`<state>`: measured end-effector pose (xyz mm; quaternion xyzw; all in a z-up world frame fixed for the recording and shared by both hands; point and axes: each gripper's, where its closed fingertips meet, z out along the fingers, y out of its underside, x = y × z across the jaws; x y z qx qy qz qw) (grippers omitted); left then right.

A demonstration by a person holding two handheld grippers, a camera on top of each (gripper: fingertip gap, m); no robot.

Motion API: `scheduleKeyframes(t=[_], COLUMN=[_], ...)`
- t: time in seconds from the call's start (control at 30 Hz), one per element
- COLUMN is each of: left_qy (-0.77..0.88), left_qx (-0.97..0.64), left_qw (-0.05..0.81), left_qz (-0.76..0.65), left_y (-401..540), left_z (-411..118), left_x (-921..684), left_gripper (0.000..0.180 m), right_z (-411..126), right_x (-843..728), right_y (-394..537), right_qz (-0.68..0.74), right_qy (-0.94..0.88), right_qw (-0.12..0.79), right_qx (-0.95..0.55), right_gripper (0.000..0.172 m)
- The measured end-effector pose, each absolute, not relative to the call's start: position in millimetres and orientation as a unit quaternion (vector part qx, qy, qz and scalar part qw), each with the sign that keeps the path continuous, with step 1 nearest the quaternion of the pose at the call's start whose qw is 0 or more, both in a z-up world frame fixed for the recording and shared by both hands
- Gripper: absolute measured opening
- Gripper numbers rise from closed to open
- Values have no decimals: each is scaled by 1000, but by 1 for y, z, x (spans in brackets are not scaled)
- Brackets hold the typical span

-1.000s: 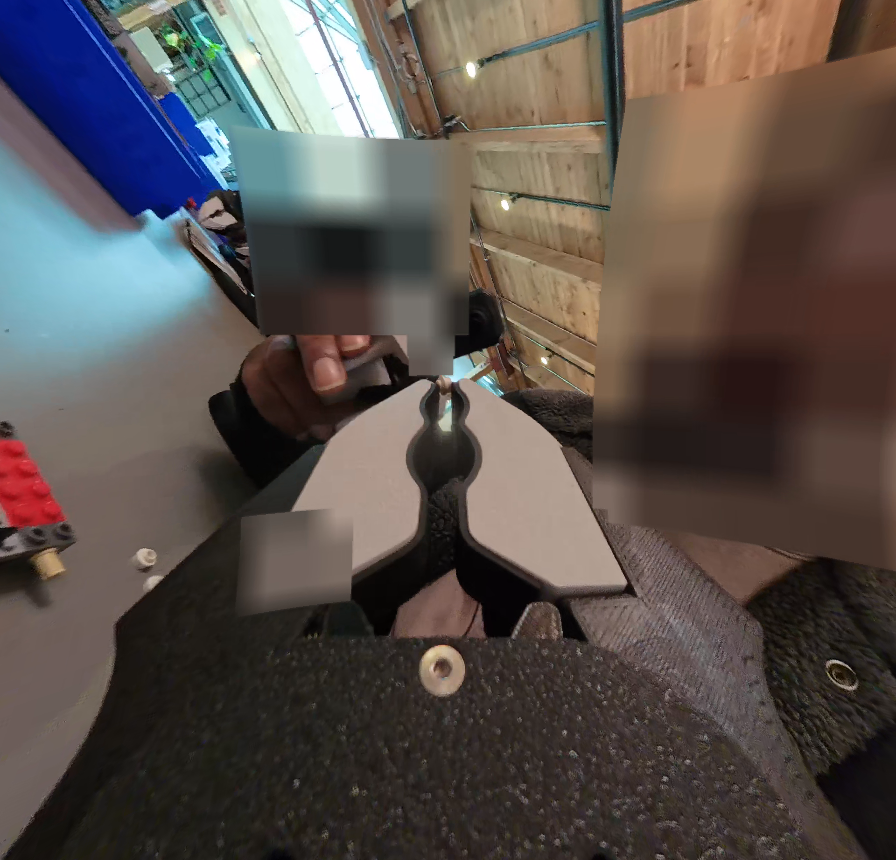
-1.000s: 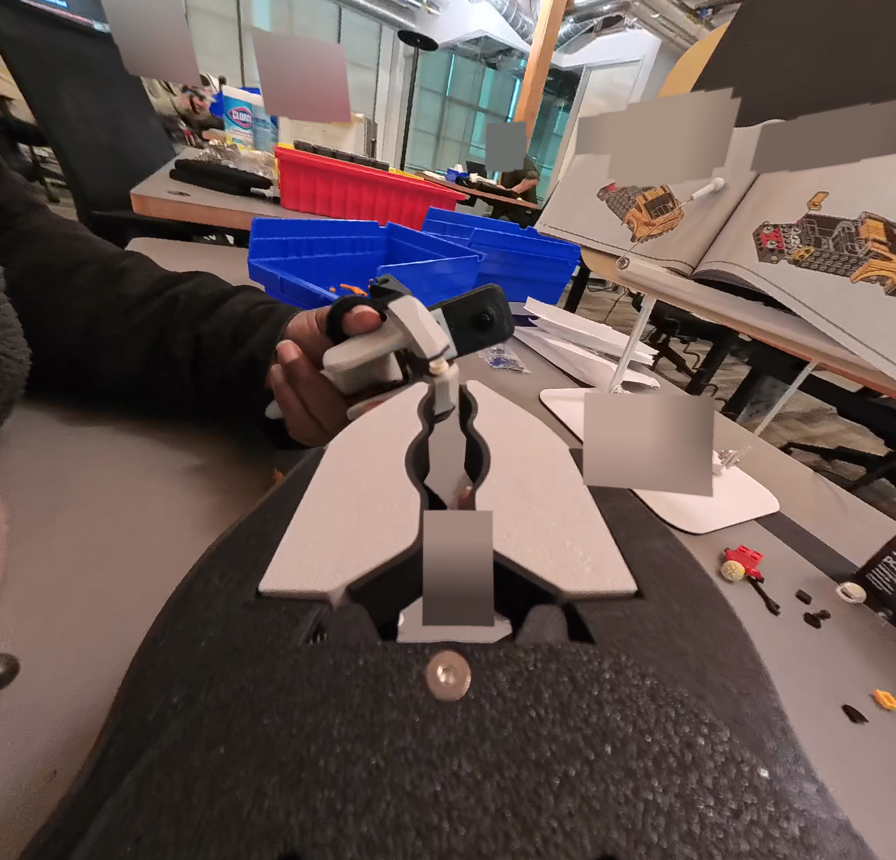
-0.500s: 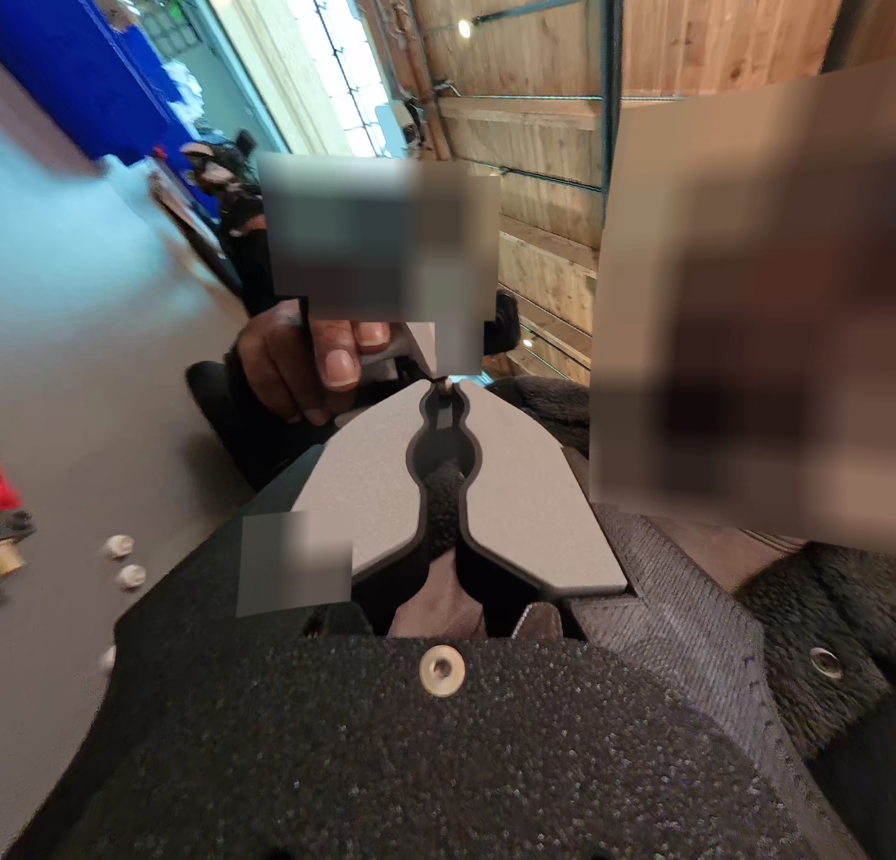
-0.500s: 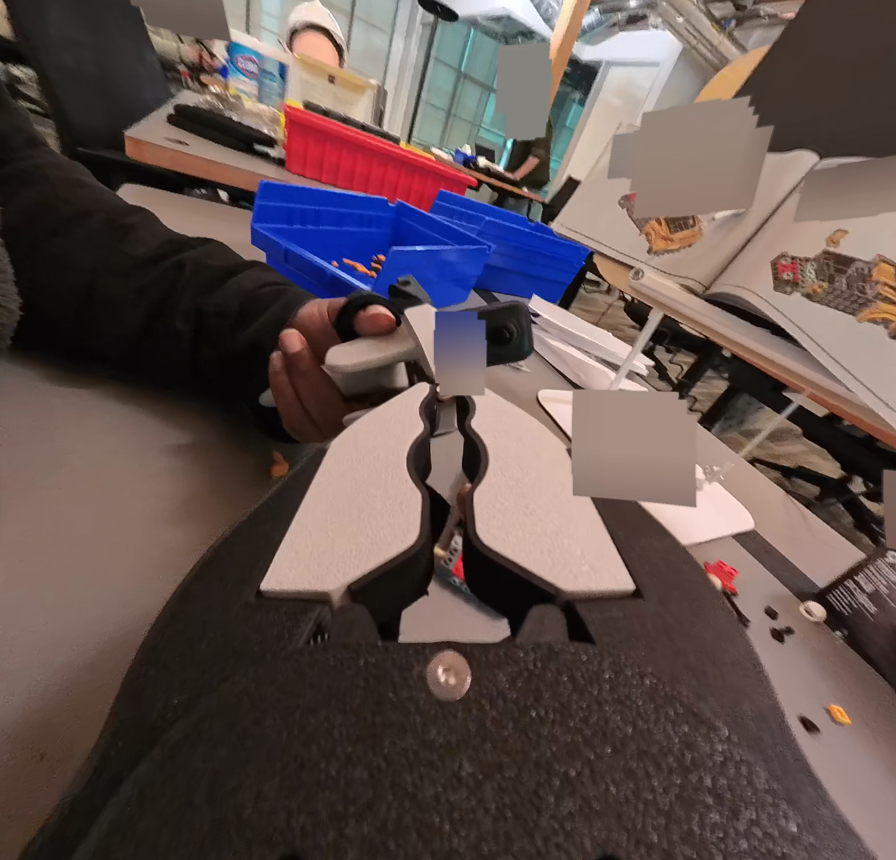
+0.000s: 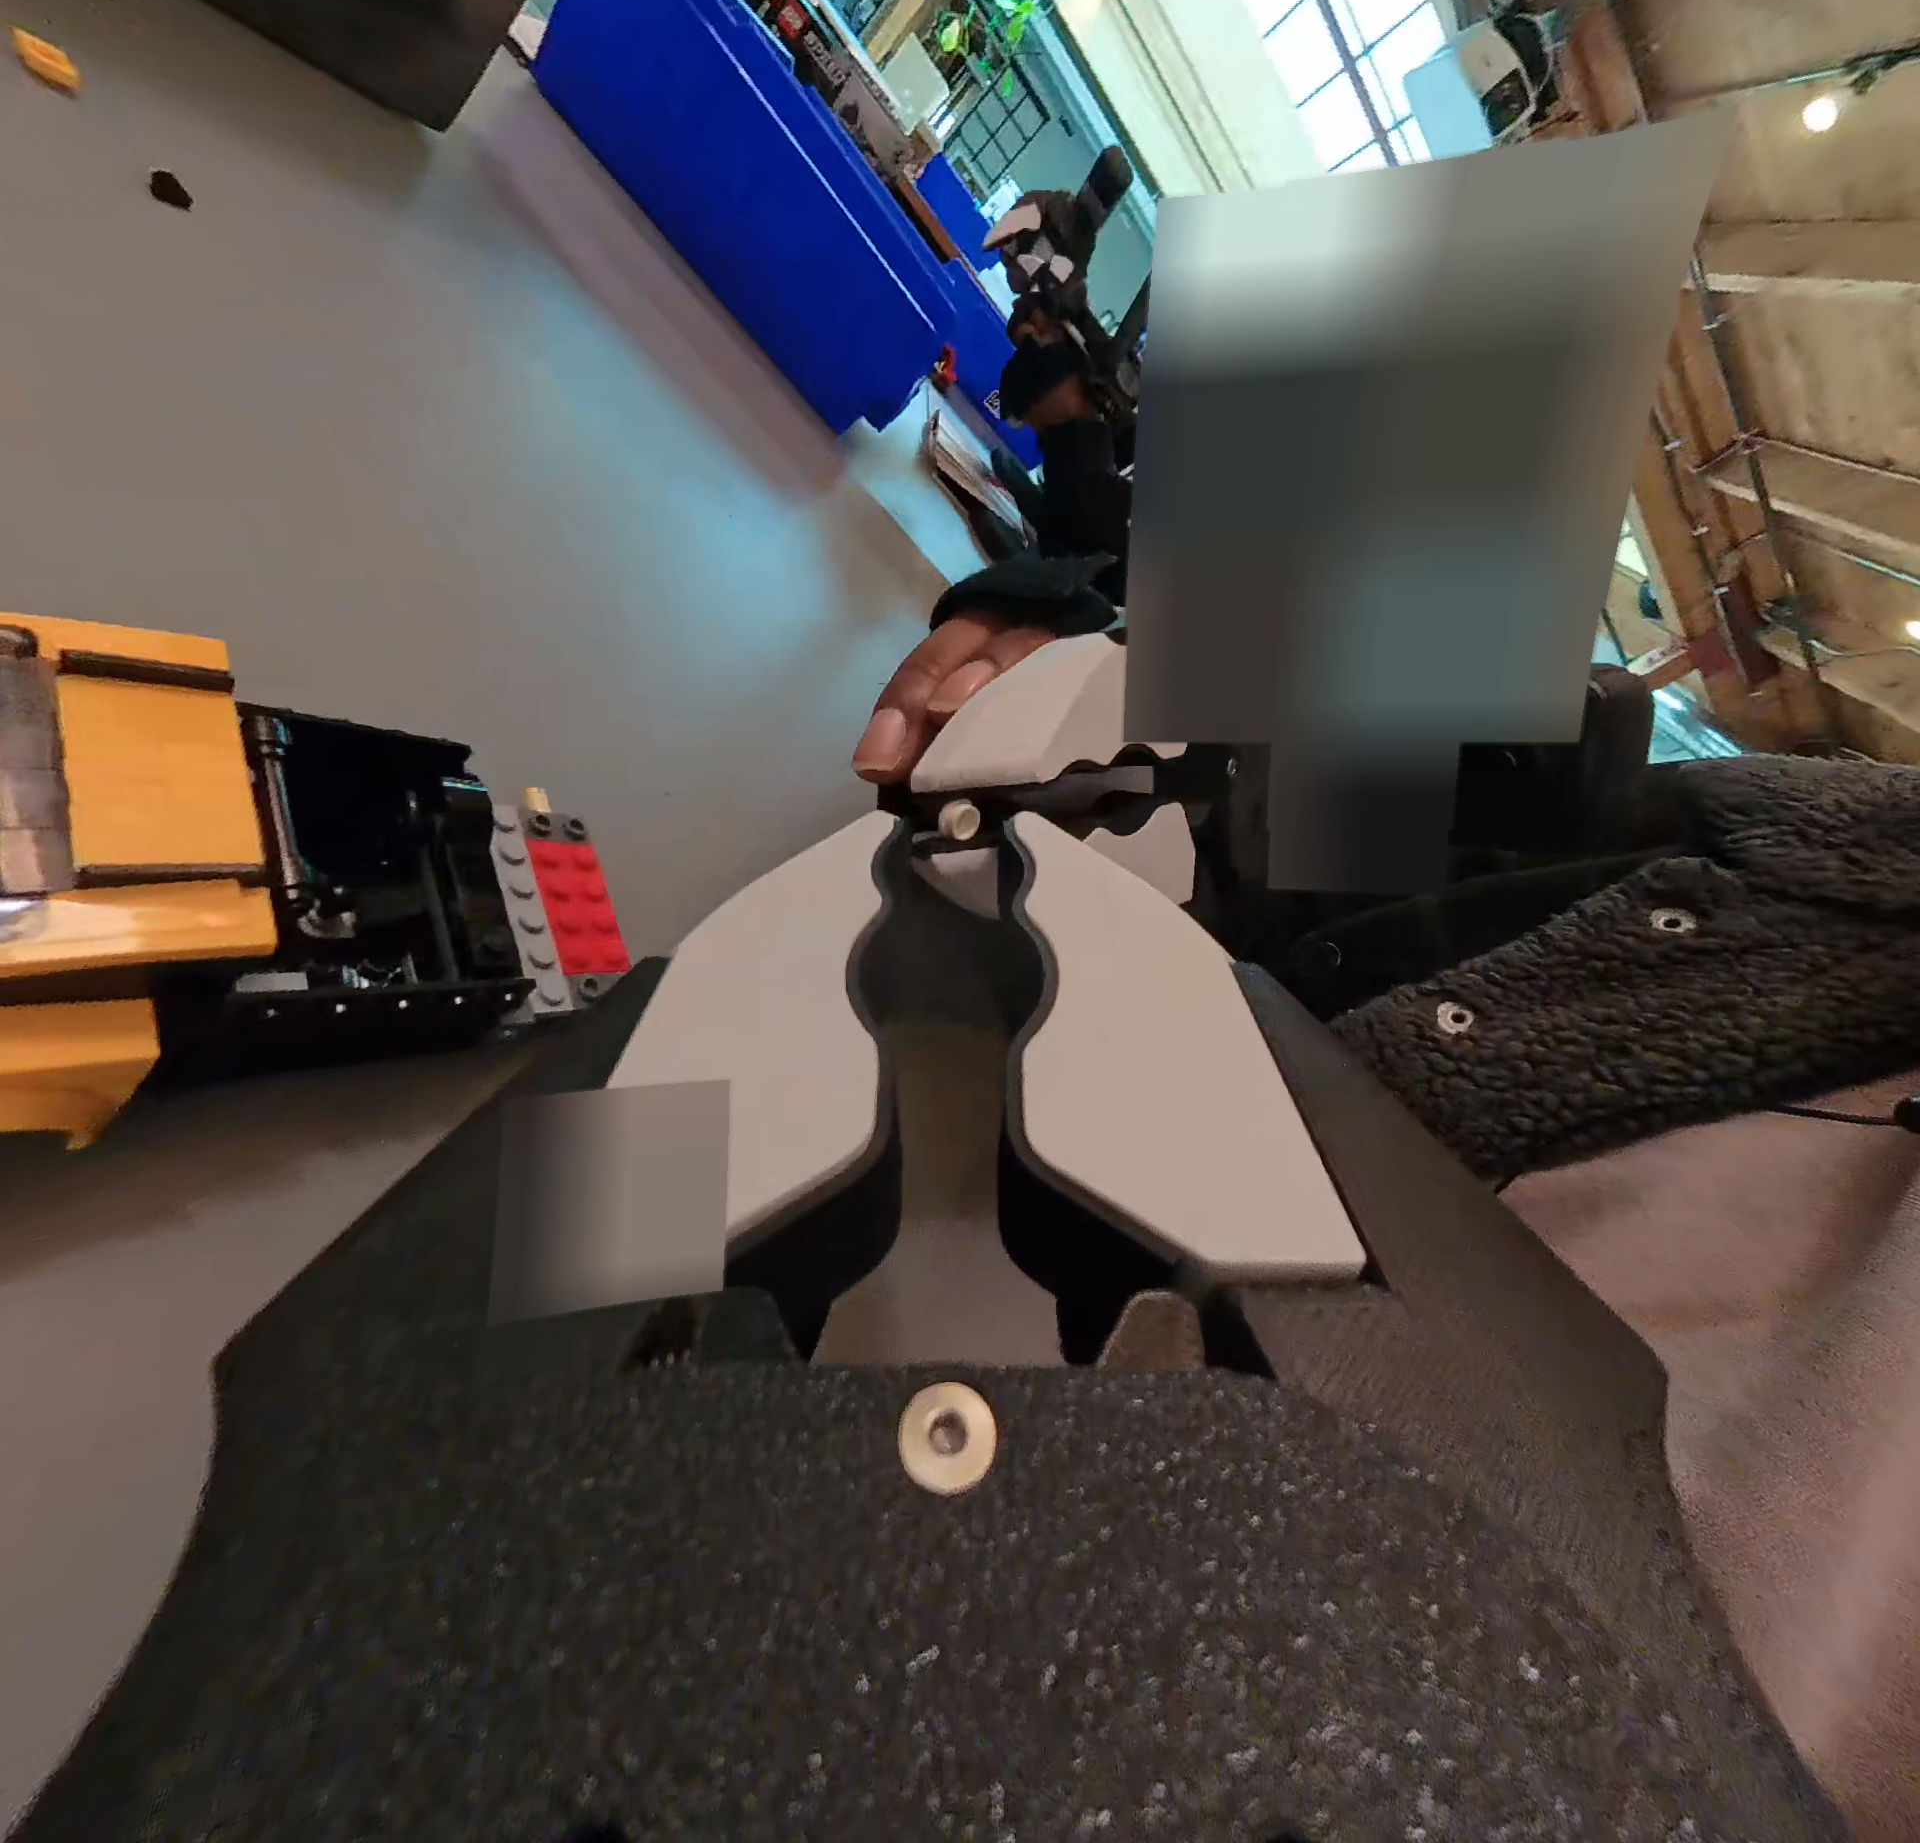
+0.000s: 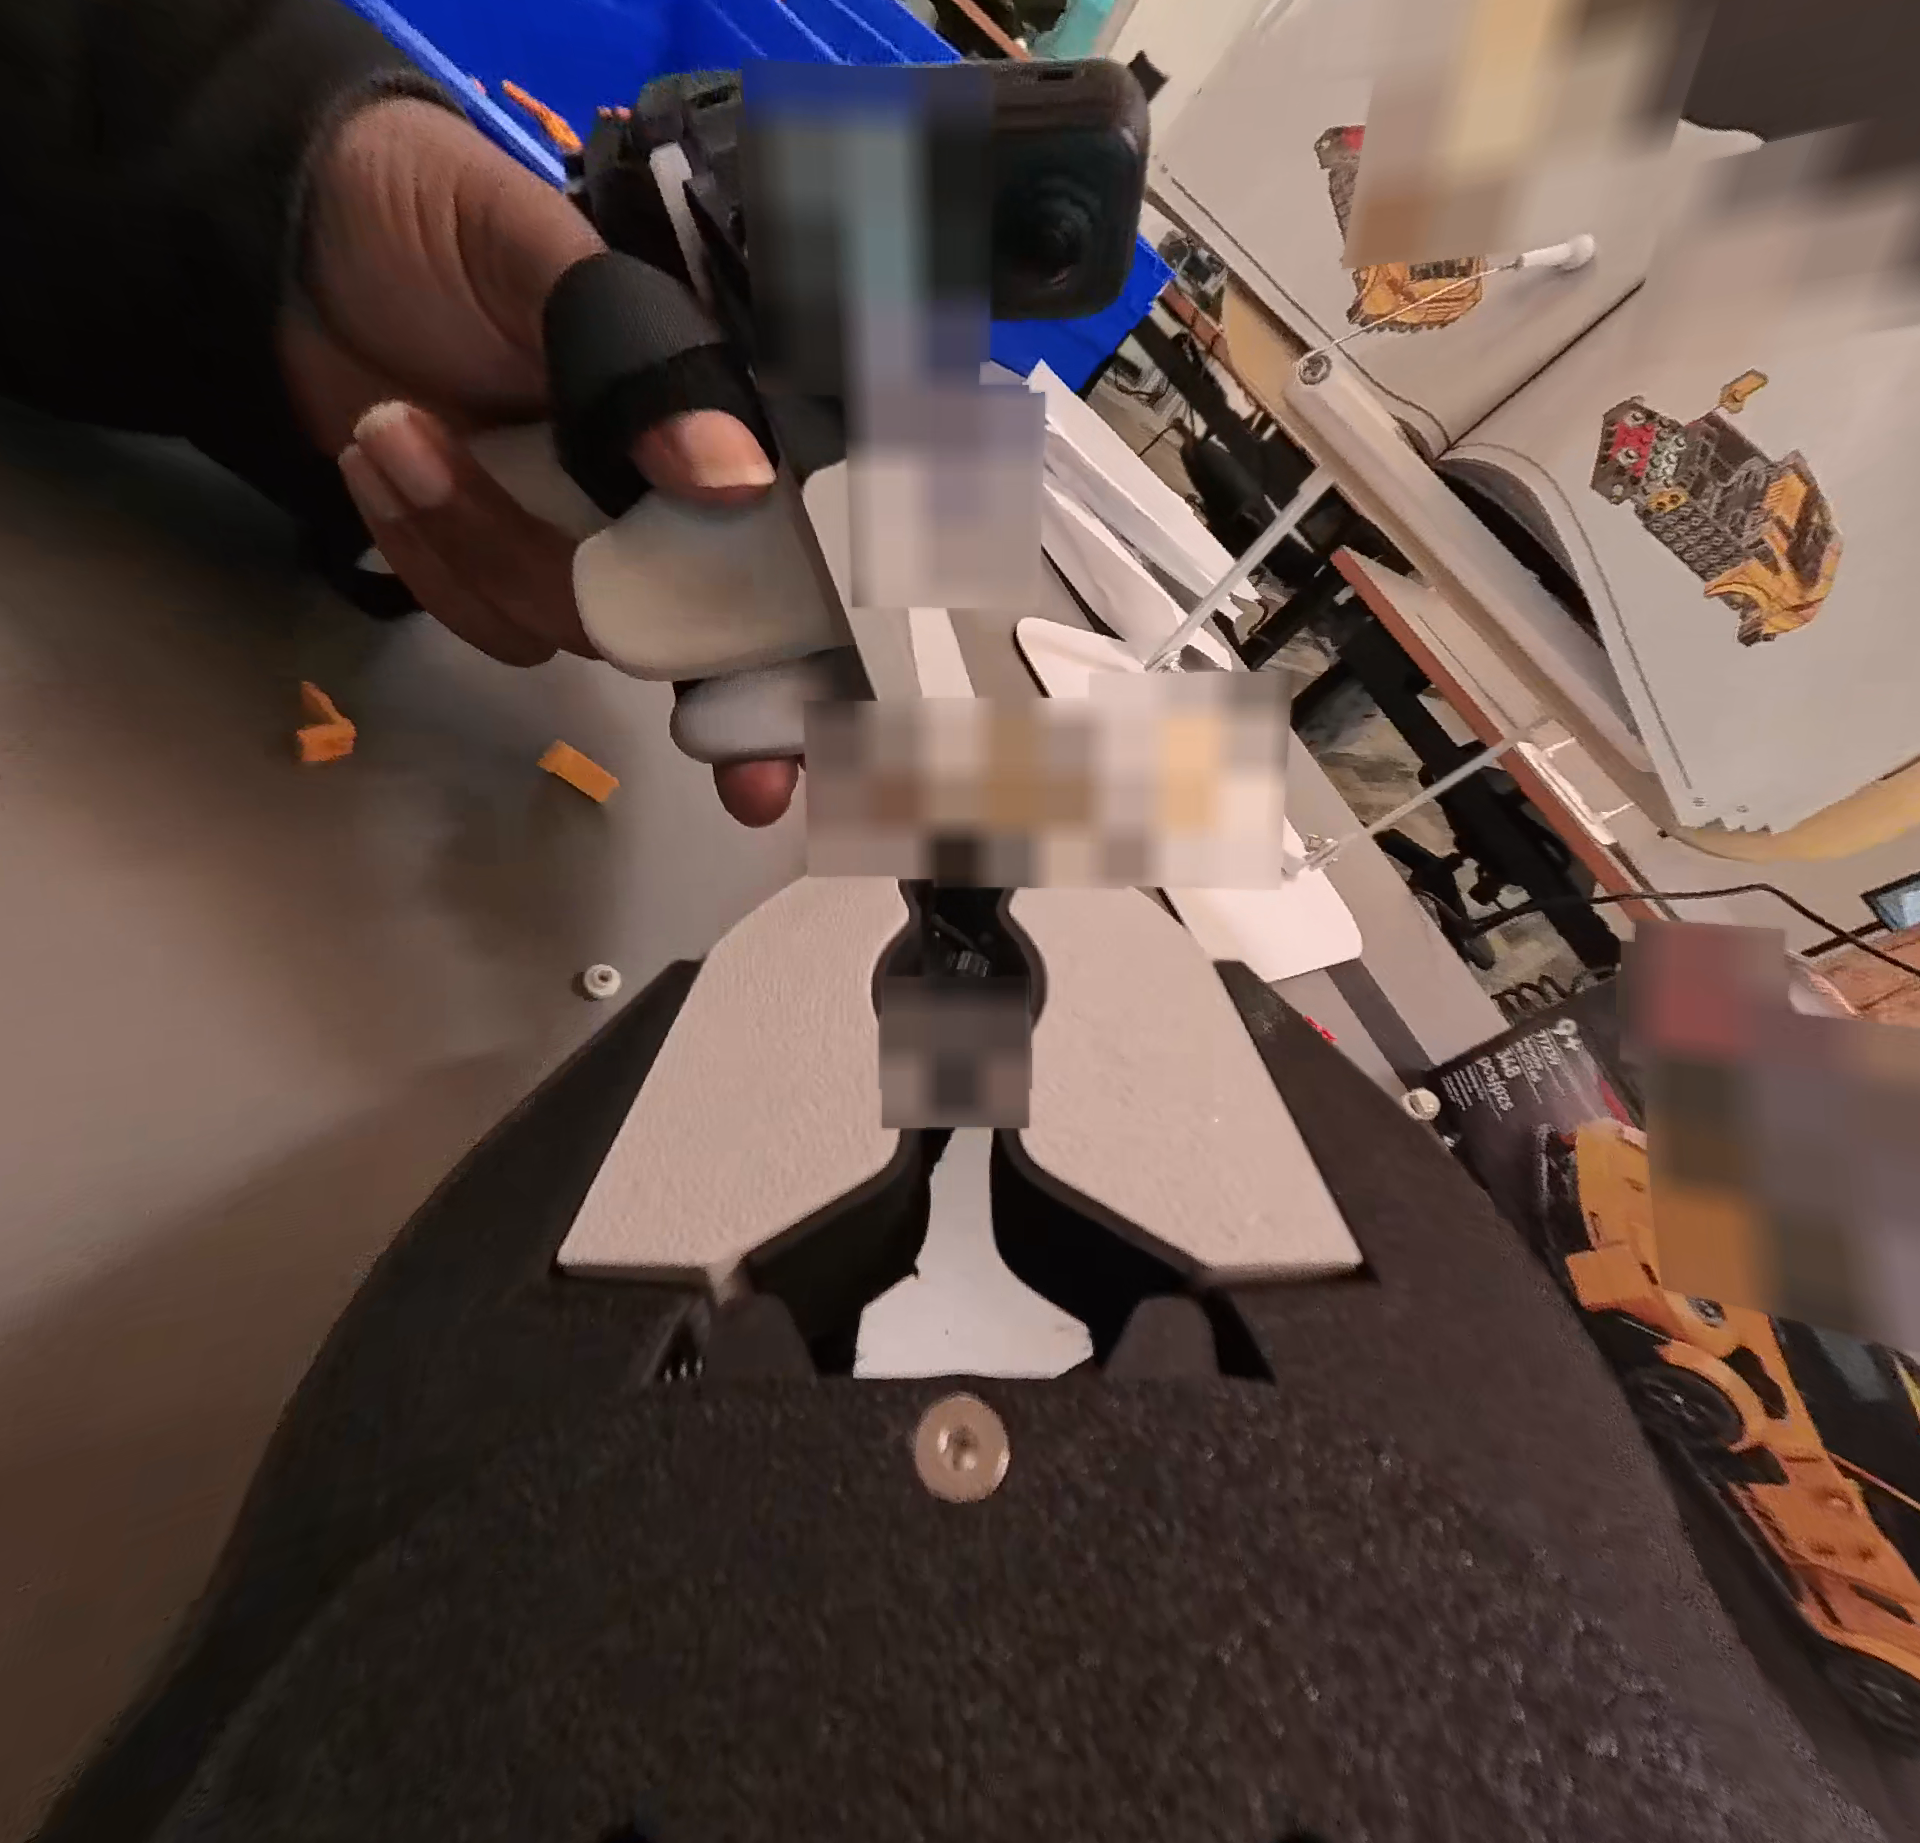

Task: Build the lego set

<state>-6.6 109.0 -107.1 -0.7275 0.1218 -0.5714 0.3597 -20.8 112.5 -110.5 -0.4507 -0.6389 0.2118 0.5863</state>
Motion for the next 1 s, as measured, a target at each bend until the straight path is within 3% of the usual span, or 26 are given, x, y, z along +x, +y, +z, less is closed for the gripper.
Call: scheduleKeyframes(t=[0.43,1.0], left_qy=[115,143], left_qx=[-734,-557], left_qw=[357,260], left_qz=[-566,-776], left_y=[111,73], left_z=[-114,-68], left_x=[-6,-5], left_gripper=[12,6], right_z=[-116,-76], right_x=[-21,-15], right_y=[113,75], right_qz=[111,322], right_qy=[-673,-625], right_qw=[613,600], right_qx=[-399,-381], right_gripper=[7,7])
